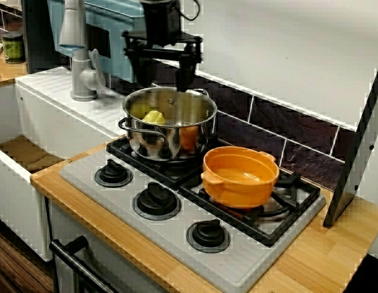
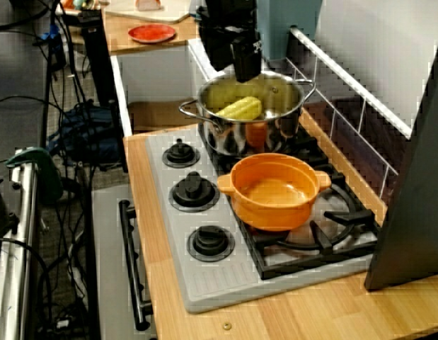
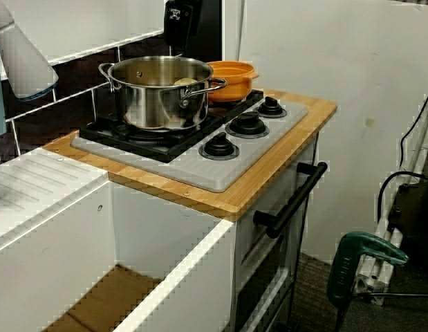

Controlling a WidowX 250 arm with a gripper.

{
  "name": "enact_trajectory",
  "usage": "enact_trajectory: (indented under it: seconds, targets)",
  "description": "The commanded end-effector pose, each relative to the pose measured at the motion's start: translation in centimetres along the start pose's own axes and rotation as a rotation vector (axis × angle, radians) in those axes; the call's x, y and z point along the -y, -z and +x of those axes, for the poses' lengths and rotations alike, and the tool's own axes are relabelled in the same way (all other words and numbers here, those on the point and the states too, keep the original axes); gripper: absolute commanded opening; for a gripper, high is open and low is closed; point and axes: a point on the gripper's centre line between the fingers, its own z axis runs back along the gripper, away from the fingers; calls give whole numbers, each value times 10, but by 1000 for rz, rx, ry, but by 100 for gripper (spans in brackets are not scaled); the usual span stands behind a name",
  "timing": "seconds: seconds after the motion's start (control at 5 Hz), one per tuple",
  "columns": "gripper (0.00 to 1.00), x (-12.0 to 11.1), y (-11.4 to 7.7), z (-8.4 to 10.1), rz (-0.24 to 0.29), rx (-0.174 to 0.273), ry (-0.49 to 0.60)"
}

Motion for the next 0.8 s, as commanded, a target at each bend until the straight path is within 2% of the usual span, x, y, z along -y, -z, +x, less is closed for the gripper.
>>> enact_trajectory:
  seconds: [0.0,0.2,0.6]
  targets:
    - [100,36,-17,-14,3,31,173]
    - [100,49,-18,-26,4,32,205]
    - [100,82,-5,-48,21,24,270]
